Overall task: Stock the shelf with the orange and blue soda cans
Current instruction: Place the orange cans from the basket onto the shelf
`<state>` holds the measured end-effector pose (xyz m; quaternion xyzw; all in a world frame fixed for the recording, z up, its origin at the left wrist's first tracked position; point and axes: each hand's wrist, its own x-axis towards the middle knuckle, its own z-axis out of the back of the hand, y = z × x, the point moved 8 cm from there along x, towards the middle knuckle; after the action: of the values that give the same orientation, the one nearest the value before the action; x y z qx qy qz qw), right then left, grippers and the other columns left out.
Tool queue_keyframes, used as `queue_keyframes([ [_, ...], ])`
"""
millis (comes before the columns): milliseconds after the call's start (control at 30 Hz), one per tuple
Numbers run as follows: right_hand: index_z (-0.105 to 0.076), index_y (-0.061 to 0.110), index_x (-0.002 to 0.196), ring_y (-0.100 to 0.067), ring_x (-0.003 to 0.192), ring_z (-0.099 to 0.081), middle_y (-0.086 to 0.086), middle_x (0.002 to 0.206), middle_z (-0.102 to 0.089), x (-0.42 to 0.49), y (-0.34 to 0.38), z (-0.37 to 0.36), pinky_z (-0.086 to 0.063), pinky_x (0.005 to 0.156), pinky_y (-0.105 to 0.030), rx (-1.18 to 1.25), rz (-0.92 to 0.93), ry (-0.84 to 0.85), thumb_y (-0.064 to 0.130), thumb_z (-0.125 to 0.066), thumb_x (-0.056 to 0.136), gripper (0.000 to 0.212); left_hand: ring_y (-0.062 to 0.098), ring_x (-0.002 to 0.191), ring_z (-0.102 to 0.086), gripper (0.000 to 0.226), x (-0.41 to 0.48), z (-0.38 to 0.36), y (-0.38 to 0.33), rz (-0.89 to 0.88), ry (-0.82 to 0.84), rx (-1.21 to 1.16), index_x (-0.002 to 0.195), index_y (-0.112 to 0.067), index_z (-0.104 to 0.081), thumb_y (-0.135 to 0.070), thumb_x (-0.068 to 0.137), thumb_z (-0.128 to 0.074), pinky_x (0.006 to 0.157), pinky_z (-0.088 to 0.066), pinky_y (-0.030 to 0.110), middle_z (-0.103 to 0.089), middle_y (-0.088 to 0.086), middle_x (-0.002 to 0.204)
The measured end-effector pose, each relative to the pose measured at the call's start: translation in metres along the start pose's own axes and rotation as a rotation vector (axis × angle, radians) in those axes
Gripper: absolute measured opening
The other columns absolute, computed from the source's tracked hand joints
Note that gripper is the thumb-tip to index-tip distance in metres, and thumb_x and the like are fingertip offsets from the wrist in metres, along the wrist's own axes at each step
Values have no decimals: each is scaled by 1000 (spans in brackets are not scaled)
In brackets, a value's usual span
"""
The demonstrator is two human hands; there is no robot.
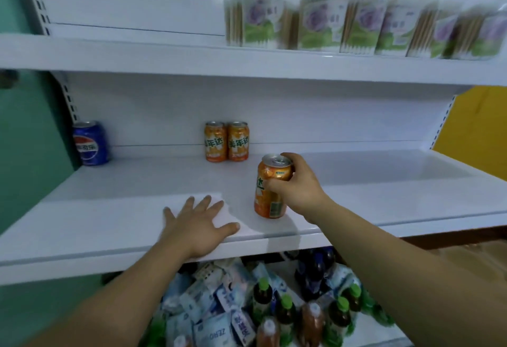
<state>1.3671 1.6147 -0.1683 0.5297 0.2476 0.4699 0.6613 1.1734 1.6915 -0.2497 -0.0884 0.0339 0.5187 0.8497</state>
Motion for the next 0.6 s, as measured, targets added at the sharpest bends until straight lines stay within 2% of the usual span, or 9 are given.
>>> queue_keyframes([
  [100, -37, 26, 138, -22, 113, -54, 3, 120, -51, 6, -8, -11, -44, 87, -34, 4, 16, 13, 15, -75, 79, 71, 17, 149, 6, 83, 2, -1, 0, 1, -27, 11, 151, -44, -4, -84, 79, -18, 114, 3, 61, 6, -15, 161],
  [200, -26, 30, 145, -14, 116, -43, 3, 133, -33, 5, -14, -14, -40, 94, -30, -93, 80, -66, 26, -80, 74, 89, 17, 148, 6, 83, 2, -1, 1, -2, -43, 10, 150, -44, -4, -85, 79, -18, 115, 3, 60, 5, -15, 161],
  [267, -21, 31, 147, -11, 112, -38, 3, 133, -27, 3, -18, -14, -37, 95, -26, -186, 131, -122, 32, -82, 72, 97, 16, 148, 6, 84, 2, -2, 1, -4, -53, 15, 151, -44, -4, -84, 79, -18, 115, 3, 60, 5, -15, 161],
  [433, -24, 30, 146, -15, 118, -47, 6, 127, -41, 31, -28, -15, -44, 102, -37, -141, 141, -59, 22, -74, 82, 81, 16, 148, 6, 84, 5, -4, 1, -7, -56, 21, 150, -44, -3, -85, 78, -16, 115, 3, 59, 6, -15, 160],
  [533, -21, 27, 147, -21, 120, -43, -4, 133, -35, 53, -37, -10, -41, 103, -37, -319, 145, -128, 35, -77, 75, 92, 15, 148, 6, 85, 5, -4, 1, -6, -56, 21, 150, -44, -2, -85, 77, -15, 116, 3, 59, 6, -15, 160],
  [600, -21, 27, 147, -21, 115, -49, -4, 130, -43, 66, -45, -14, -45, 96, -36, -322, 137, -131, 37, -79, 72, 95, 15, 148, 7, 85, 5, -4, 1, -5, -56, 25, 150, -44, -1, -85, 77, -15, 116, 3, 58, 6, -16, 160],
])
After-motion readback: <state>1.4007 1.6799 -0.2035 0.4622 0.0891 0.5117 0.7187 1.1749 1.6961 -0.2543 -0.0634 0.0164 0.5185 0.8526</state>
